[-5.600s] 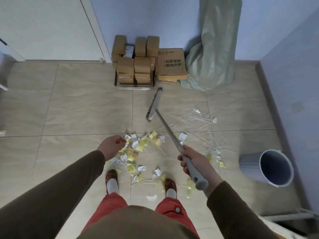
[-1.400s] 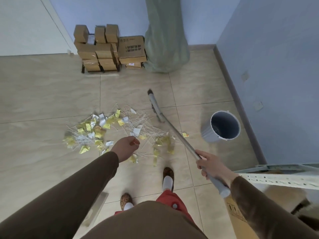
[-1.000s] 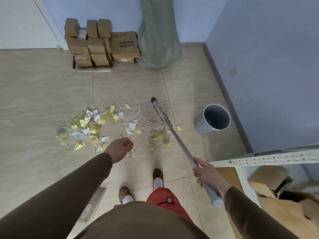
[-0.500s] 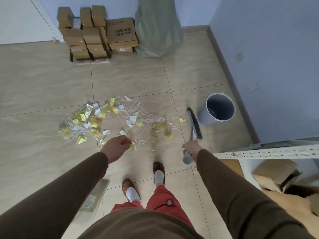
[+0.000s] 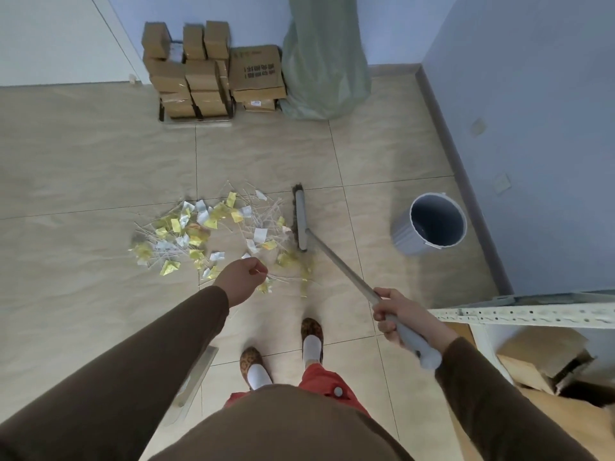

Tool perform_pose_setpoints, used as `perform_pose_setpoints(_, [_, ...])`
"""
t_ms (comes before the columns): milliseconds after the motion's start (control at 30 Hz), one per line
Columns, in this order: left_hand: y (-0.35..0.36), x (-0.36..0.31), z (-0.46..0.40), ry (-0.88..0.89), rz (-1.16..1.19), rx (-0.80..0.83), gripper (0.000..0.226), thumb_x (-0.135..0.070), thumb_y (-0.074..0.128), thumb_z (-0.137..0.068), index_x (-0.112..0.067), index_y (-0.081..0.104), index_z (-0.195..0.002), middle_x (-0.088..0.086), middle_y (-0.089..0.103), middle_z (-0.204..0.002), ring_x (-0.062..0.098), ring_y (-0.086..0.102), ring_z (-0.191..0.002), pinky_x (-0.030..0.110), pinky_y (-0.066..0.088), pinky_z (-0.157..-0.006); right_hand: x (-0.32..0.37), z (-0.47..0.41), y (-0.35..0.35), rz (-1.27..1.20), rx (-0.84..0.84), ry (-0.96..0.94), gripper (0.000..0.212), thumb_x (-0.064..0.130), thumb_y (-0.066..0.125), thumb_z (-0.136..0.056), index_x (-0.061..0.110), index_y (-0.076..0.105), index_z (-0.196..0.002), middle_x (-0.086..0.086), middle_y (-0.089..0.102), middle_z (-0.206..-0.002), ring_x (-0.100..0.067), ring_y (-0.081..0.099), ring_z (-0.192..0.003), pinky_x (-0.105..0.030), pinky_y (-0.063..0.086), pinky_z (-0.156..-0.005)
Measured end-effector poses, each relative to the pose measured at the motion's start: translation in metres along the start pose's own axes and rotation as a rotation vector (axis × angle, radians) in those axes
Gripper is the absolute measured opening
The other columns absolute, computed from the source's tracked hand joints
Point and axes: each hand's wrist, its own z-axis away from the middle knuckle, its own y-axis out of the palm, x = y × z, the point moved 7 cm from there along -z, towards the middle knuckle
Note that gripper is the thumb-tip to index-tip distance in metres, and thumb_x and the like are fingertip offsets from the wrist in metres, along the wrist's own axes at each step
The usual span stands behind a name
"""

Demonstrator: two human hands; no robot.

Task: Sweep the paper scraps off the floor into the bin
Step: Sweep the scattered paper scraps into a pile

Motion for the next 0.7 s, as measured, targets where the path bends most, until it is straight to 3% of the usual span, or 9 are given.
perform_pose_setpoints(200, [-0.004, 0.005, 0.003, 0.007, 0.023, -0.013, 0.012, -0.02, 0.06, -0.092, -0.018, 0.068, -0.101, 0.005, 0.07, -0.103, 0.025, 0.065, -0.096, 0.033, 0.05, -0.085, 0.006, 0.019, 0.008, 0.239, -0.11, -0.081, 0.041, 0.007, 0.052, -0.095, 0.026, 0.043, -0.131, -0.009, 0.054, -0.075, -0.015, 0.044, -0.046, -0.024, 0.039, -0.042])
perform_pose_setpoints(367, [-0.005, 0.014, 0.007, 0.016, 0.014, -0.021, 0.012, -0.02, 0.06, -0.093, -0.018, 0.069, -0.101, 0.005, 0.069, -0.102, 0.024, 0.065, -0.094, 0.031, 0.049, -0.081, -0.001, 0.012, 0.027, 0.194, -0.238, -0.08, 0.04, 0.005, 0.049, -0.096, 0.021, 0.039, -0.131, -0.012, 0.057, -0.084, -0.014, 0.047, -0.05, -0.022, 0.043, -0.039])
perform_pose_setpoints(533, [-0.007, 0.037, 0.016, 0.004, 0.022, -0.018, 0.012, -0.022, 0.06, -0.092, -0.019, 0.069, -0.1, 0.002, 0.068, -0.097, 0.024, 0.066, -0.092, 0.036, 0.051, -0.084, -0.033, -0.027, 0.058, 0.055, -0.274, 0.014, 0.039, 0.001, 0.044, -0.096, 0.0, 0.039, -0.134, -0.014, 0.053, -0.079, -0.011, 0.049, -0.043, -0.02, 0.043, -0.035])
perform_pose_setpoints(700, [-0.01, 0.064, 0.024, -0.029, 0.003, -0.022, 0.009, -0.023, 0.06, -0.092, -0.024, 0.067, -0.098, 0.001, 0.068, -0.099, 0.022, 0.064, -0.092, 0.032, 0.047, -0.08, -0.075, -0.042, 0.149, -0.061, -0.147, 0.133, 0.038, -0.004, 0.044, -0.094, -0.003, 0.037, -0.131, -0.013, 0.048, -0.079, -0.013, 0.05, -0.045, -0.018, 0.043, -0.034])
